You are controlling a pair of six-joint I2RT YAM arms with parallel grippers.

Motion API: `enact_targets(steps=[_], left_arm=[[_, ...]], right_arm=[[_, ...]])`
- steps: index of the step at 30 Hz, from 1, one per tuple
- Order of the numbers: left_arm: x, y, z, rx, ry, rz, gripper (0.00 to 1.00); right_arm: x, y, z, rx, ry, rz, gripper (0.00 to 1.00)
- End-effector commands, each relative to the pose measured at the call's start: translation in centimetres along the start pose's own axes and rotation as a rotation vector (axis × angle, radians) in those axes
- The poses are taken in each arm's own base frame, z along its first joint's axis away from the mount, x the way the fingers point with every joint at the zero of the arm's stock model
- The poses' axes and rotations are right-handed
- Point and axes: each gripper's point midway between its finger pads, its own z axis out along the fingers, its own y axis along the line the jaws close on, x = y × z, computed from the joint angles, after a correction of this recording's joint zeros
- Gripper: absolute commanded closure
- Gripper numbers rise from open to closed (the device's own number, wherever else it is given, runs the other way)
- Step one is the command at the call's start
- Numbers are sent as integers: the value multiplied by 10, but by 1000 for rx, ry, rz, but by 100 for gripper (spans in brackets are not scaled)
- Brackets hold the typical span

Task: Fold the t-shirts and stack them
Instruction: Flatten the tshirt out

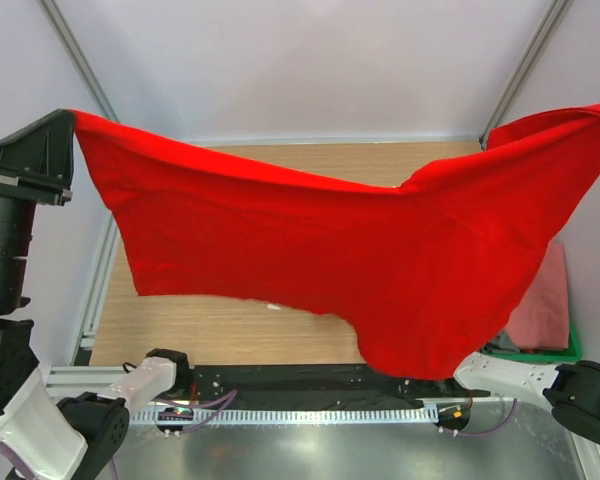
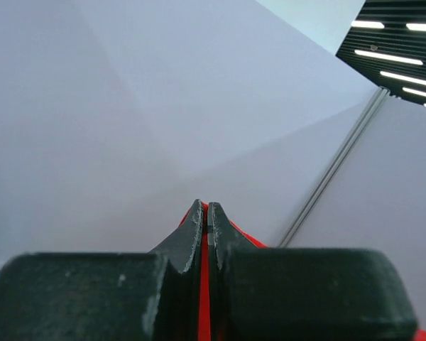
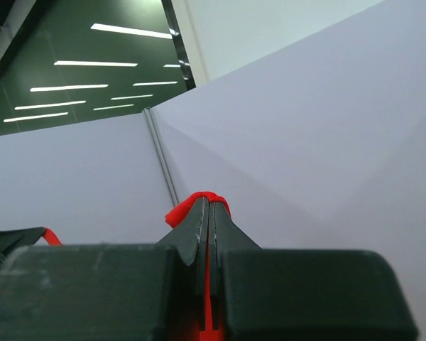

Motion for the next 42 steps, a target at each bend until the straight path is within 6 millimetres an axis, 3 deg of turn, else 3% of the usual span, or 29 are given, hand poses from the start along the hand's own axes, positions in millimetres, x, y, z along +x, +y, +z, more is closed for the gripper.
enact_targets(steps=[1, 7, 9, 15, 19, 26, 30, 34, 40, 42], left_arm=[[17, 15, 34, -38, 23, 29, 100], [66, 36, 93, -63, 114, 13, 100], [79, 42, 109, -74, 139, 20, 100], [85, 46, 122, -81, 150, 22, 100], [78, 44, 111, -82, 140, 34, 100], [61, 39, 65, -84, 115, 44, 100], [41, 29, 32, -66, 70, 52, 100], [22, 16, 13, -25, 27, 68, 100], [-17, 2, -1, -3, -77, 78, 100], [-20, 1, 6, 0, -84, 79, 100]], right_arm=[[21, 1, 27, 14, 14, -74, 99], [73, -12, 69, 97, 85, -265, 99], [75, -13, 77, 112, 72, -288, 99], [87, -20, 92, 160, 87, -357, 99], [75, -19, 84, 149, 81, -334, 99], [44, -13, 51, 97, 57, -201, 99], [33, -4, 33, 39, 52, -107, 99], [24, 8, 20, -23, 50, -19, 99], [-3, 26, 15, -104, -15, 120, 99], [-7, 31, 20, -116, -36, 150, 99]])
